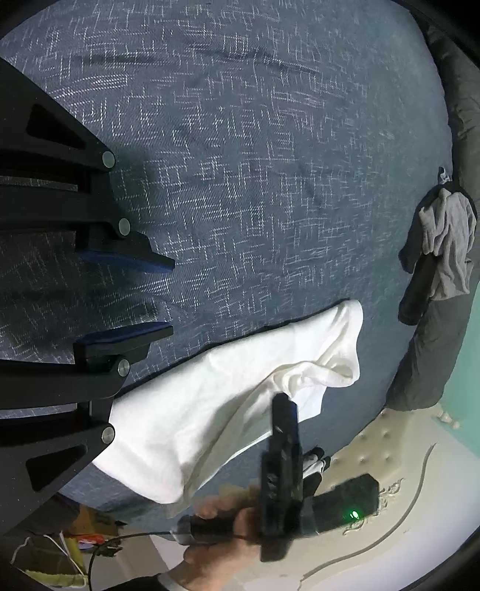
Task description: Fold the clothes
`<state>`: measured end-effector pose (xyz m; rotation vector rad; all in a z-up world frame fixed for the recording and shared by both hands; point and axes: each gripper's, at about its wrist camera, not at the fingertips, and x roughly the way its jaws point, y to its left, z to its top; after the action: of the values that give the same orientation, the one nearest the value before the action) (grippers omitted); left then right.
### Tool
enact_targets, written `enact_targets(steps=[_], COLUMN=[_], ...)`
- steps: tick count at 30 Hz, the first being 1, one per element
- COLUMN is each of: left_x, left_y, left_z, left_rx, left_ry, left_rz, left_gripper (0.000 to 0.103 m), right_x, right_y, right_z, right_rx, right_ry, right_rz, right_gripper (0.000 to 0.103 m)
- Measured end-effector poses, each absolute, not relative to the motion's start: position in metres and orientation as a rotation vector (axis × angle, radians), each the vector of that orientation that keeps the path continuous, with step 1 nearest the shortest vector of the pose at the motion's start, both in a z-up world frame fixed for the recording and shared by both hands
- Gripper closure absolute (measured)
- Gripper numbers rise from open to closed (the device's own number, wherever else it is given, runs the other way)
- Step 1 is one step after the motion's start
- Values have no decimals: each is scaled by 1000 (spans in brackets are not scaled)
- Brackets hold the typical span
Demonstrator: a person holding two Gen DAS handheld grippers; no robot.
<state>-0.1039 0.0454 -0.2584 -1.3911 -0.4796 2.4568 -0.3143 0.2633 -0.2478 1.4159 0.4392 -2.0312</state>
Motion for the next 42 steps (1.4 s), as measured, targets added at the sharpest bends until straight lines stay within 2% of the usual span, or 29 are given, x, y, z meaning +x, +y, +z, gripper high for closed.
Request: enact_targets(steps=[3,5,8,19,30,36,37,38,39,40,42], left_x=[-104,-104,-104,-105,-106,-105,-105,-105,-104,-104,-104], left_y=[43,42,43,47,50,49,49,49,49,49,50], left_z=[-258,-259,-259,-261,-263,-262,-262,-262,-261,-261,-262], left_rx=[-1390,-1390,-1390,-1397,-1405,-1402,-1401,-1400,-1399,-1399,-1401], left_ry=[-487,-489,-487,-471,-462,-467,-468,-467,-466,-465,-463], left_rz=[2458,2458,2456,2456,2452,2451,2451,2451,2450,2450,2448], left_gripper=[73,73,73,73,73,73,73,73,73,73,73], right_x=[-313,-314,-318,-357,-388,-386,-385,-386,-388,-389,-392], right_y=[257,261,273,372,411,428,428,426,423,419,406], right_z=[-256,-256,-252,-214,-262,-248,-244,-242,-241,-241,-245], right_rx=[1420,1415,1409,1384,1567,1503,1475,1466,1467,1471,1502], right_ry=[495,488,446,37,-204,-300,-322,-324,-316,-306,-250], right_rz=[-2028,-2050,-2088,-2303,-2286,-2378,-2377,-2369,-2355,-2340,-2297], right_gripper=[61,81,95,98,98,96,90,74,65,59,59])
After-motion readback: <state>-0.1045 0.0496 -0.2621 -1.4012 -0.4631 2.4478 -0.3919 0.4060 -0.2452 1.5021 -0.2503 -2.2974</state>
